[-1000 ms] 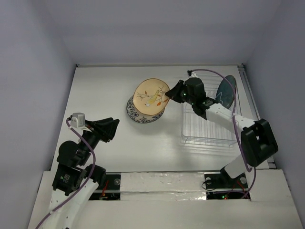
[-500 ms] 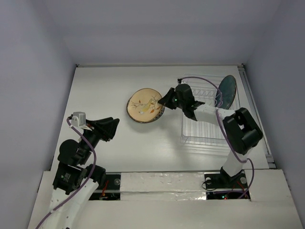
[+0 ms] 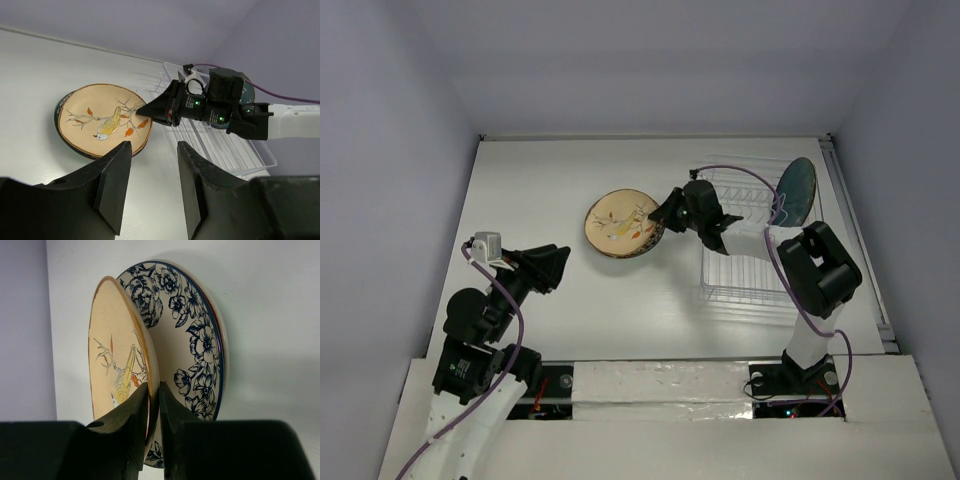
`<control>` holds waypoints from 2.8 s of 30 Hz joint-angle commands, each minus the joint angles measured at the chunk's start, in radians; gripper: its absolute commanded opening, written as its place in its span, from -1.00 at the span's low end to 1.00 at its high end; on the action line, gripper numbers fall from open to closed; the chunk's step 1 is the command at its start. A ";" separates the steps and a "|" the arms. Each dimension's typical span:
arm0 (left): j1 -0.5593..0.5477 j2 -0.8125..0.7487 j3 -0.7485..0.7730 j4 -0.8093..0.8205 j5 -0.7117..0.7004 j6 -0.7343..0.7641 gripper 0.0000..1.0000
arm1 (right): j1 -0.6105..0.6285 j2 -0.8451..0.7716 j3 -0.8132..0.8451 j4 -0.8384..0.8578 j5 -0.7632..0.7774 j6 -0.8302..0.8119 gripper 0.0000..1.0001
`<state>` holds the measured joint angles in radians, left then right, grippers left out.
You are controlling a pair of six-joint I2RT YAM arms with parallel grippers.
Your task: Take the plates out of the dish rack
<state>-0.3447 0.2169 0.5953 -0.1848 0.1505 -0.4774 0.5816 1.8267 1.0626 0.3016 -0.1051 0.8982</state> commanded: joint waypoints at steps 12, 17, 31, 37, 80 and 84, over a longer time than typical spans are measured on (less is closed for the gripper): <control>0.018 0.021 0.020 0.045 0.020 -0.001 -0.22 | 0.035 -0.041 0.054 -0.104 0.099 -0.088 0.00; 0.018 0.019 0.020 0.045 0.024 -0.001 -0.22 | 0.058 -0.076 0.095 -0.219 0.163 -0.168 0.42; 0.018 0.019 0.020 0.045 0.031 0.000 -0.22 | 0.112 -0.450 0.178 -0.599 0.601 -0.415 -1.00; 0.018 0.010 0.018 0.050 0.032 0.000 -0.37 | -0.118 -0.639 0.136 -0.771 0.910 -0.481 -1.00; 0.018 -0.002 0.021 0.042 0.021 -0.001 -0.30 | -0.565 -0.507 0.364 -0.746 0.736 -0.752 -1.00; 0.018 0.002 0.021 0.042 0.024 -0.003 -0.30 | -0.565 -0.561 0.387 -0.743 0.723 -0.760 -1.00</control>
<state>-0.3317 0.2184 0.5953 -0.1844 0.1711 -0.4808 0.0162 1.3659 1.3357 -0.5995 0.6132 0.1322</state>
